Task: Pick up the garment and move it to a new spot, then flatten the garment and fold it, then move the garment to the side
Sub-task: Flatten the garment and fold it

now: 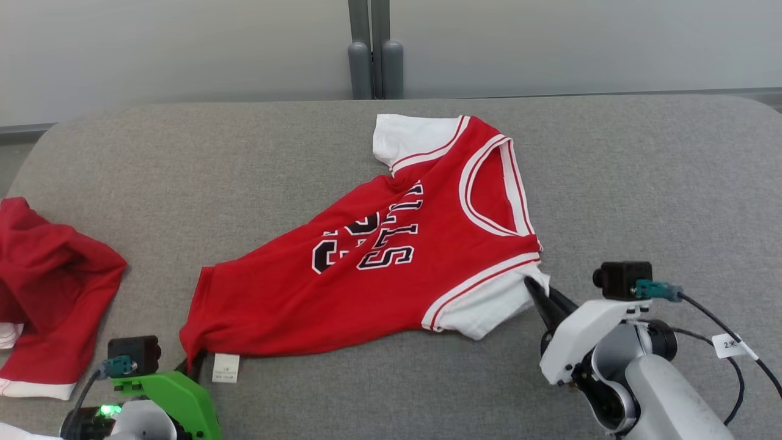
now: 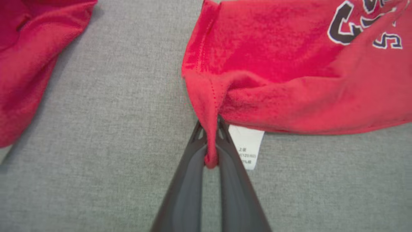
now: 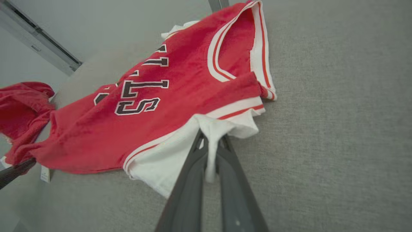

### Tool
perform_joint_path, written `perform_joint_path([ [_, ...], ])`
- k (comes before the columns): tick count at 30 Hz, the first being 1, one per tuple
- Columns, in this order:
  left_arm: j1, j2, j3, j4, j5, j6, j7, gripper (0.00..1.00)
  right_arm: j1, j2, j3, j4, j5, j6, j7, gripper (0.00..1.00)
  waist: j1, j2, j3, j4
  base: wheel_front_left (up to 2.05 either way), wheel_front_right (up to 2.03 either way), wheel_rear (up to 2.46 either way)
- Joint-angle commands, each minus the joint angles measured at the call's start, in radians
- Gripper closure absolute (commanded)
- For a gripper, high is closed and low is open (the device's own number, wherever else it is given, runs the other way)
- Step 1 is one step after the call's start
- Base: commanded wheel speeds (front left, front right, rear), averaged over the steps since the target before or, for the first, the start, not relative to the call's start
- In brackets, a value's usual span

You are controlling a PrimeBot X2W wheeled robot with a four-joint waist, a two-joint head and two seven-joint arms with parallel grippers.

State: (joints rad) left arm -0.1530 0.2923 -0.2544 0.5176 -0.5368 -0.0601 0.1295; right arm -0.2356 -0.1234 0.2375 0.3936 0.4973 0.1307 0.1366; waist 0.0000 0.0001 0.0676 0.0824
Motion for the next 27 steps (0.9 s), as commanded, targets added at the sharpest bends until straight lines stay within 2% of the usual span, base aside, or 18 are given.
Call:
perform_joint_path([
  [1,-0.012,0.017,0.003,-0.024,0.018,0.007,-0.010,1.00,-0.027,-0.007,-0.003,-0.029,0.019,0.000,-0.026,1.00,0.0000,-0.0001,0.011,-0.006,0.00,0.00,0.00],
  [8,-0.177,0.069,0.011,-0.188,0.070,0.023,-0.022,1.00,-0.168,-0.061,-0.016,-0.154,0.111,0.000,-0.138,1.00,0.0000,-0.0001,0.122,-0.027,0.00,0.00,0.00],
  [12,-0.351,0.074,0.007,-0.229,0.087,0.006,-0.011,1.00,-0.320,-0.097,-0.021,-0.168,0.152,0.000,-0.159,1.00,0.0000,-0.0001,0.223,-0.027,0.00,0.00,0.00],
  [16,-0.581,0.066,0.004,-0.175,0.093,-0.015,-0.002,1.00,-0.530,-0.136,-0.019,-0.136,0.187,0.000,-0.168,1.00,0.0000,-0.0001,0.339,-0.023,0.00,0.00,0.00],
  [20,-0.815,0.052,-0.003,-0.046,0.077,-0.042,0.008,1.00,-0.746,-0.184,0.011,-0.050,0.185,0.000,-0.200,1.00,0.0000,-0.0001,0.432,-0.017,0.00,0.00,0.00],
  [27,-1.195,0.086,-0.039,0.142,0.111,-0.065,-0.064,1.00,-1.098,-0.183,0.080,0.105,0.216,0.000,-0.267,1.00,0.0000,-0.0001,0.533,-0.030,0.00,0.00,0.00],
])
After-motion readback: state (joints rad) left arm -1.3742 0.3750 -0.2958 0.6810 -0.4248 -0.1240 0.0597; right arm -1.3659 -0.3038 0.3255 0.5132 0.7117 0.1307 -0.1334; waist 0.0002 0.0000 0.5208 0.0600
